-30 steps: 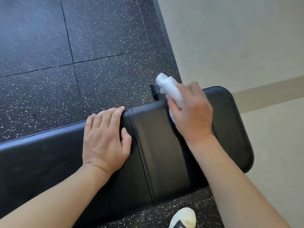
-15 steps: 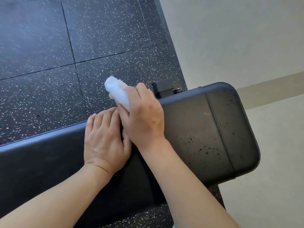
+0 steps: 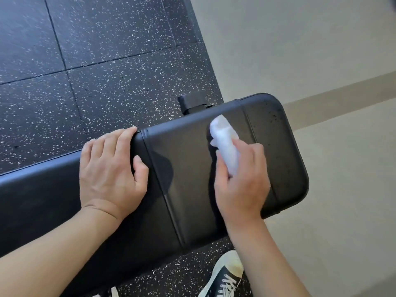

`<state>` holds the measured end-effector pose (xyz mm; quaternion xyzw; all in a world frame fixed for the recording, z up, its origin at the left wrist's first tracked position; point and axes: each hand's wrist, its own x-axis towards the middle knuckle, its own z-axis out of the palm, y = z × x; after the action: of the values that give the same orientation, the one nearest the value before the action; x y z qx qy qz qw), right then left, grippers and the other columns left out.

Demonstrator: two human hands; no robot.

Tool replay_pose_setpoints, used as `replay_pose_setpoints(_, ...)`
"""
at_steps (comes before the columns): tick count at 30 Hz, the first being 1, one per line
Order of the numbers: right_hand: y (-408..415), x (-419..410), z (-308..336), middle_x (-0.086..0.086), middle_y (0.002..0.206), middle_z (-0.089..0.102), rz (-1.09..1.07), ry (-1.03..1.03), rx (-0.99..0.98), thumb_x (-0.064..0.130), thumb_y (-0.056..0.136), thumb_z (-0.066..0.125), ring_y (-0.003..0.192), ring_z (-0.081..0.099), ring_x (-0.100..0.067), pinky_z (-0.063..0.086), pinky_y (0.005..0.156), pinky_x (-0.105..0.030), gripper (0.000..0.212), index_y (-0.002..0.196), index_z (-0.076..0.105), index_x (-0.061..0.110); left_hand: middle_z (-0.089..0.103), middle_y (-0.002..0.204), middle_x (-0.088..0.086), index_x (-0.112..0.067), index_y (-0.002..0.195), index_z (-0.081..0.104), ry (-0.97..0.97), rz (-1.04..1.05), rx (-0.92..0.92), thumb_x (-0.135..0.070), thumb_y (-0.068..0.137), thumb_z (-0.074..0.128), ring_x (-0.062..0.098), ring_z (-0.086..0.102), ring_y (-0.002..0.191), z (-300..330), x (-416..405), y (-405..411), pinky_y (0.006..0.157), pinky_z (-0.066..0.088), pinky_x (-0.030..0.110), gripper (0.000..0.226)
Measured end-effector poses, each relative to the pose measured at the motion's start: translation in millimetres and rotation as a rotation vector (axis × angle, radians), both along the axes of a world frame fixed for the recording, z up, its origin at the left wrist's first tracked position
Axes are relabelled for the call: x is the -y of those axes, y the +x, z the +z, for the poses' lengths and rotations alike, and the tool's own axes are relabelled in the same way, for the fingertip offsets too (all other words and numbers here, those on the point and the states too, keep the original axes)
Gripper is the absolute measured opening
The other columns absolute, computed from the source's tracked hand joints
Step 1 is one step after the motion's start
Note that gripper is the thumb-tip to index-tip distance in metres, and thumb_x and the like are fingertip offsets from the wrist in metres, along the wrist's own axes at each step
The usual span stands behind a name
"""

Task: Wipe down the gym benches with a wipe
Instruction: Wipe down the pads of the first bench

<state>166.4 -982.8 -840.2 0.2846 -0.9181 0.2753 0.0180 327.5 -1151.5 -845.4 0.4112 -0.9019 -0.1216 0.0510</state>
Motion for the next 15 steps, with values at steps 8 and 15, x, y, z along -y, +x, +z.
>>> replay_pose_setpoints(8,66.1,80.0,8.7,-0.009,0.096,0.057,0.294,-0.096,0.030,0.023,0.095,0.062,0.079,0.050,-0.028,0.044,0.065,-0.043,0.025,0.112,0.069,0.007,0.059,0.130,0.021,-0.006,0.131,0.050,-0.022,0.029,0.010,-0.033,0.094,0.037,0.042,0.048,0.120,-4.1,-1.8,0.5,0.111,0.032,0.057,0.047)
replay_pose_setpoints(15,28.3,-72.8,-1.4,-0.009,0.094,0.058,0.223,0.002,-0.065,0.018,0.101,0.059,0.076,0.052,-0.030,0.049,0.064,-0.045,0.028,0.121,0.072,0.005,0.056,0.136,0.017,-0.015,0.146,0.047,-0.012,0.009,0.000,-0.031,0.091,0.040,0.040,0.046,0.124,-3.6,-1.7,-0.8,0.114,0.030,0.056,0.058)
